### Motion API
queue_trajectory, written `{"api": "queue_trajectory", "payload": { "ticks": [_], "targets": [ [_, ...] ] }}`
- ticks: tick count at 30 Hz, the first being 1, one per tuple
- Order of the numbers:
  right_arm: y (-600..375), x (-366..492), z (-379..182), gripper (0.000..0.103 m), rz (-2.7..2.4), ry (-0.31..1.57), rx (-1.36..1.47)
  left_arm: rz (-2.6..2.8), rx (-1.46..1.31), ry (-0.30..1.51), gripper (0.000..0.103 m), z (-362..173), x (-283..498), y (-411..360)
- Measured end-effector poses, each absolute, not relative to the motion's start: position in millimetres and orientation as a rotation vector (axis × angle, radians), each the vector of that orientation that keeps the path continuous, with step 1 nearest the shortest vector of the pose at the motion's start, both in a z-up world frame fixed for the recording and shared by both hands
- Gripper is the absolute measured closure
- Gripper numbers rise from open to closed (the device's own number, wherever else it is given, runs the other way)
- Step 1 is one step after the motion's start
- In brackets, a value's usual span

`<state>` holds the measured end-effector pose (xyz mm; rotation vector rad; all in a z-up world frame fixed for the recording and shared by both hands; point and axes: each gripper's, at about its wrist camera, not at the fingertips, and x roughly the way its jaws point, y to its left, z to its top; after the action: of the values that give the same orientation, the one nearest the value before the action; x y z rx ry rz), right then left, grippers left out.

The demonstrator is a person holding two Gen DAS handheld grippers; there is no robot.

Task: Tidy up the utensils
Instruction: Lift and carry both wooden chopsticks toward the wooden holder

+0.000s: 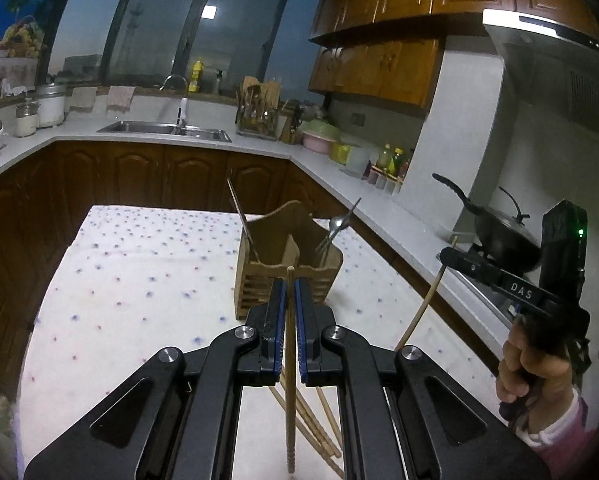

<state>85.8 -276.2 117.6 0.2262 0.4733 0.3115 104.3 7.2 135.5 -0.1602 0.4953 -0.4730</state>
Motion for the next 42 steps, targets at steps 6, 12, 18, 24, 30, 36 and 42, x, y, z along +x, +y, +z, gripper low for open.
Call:
{"api": "queue_trajectory", "payload": {
  "ticks": [6, 12, 18, 24, 30, 36, 42],
  "targets": [
    [-276.8, 91.7, 121.8, 0.098, 0.301, 0.460, 0.226, -0.464, -0.173, 0.462, 0.099, 145.9, 110.3, 10.9],
    [-280.3, 101.6, 133.0, 0.098, 0.284, 0.426, 0.234, -0.453, -0.188, 0.412, 0.099, 162.0, 121.3, 12.2],
    [-283.8, 119.6, 157.0, 0.098, 0.262, 0.354, 0.229, -0.456, -0.194, 0.319, 0.099, 199.4, 141.5, 9.2],
    [-289.4, 149.2, 187.9, 0.098, 0.231, 0.266, 0.238, -0.414, -0.212, 0.221, 0.099, 235.8, 182.4, 1.4],
    [-292.8, 190.0, 195.8, 0.098, 0.193, 0.232, 0.257, -0.332, -0.229, 0.150, 0.099, 243.1, 230.3, -11.4],
    [-292.3, 220.6, 171.4, 0.098, 0.163, 0.232, 0.287, -0.293, -0.254, 0.156, 0.099, 207.2, 269.6, -23.5],
    [-286.7, 230.6, 131.5, 0.098, 0.147, 0.252, 0.292, -0.267, -0.278, 0.222, 0.099, 152.3, 286.1, -30.6]
  ]
}}
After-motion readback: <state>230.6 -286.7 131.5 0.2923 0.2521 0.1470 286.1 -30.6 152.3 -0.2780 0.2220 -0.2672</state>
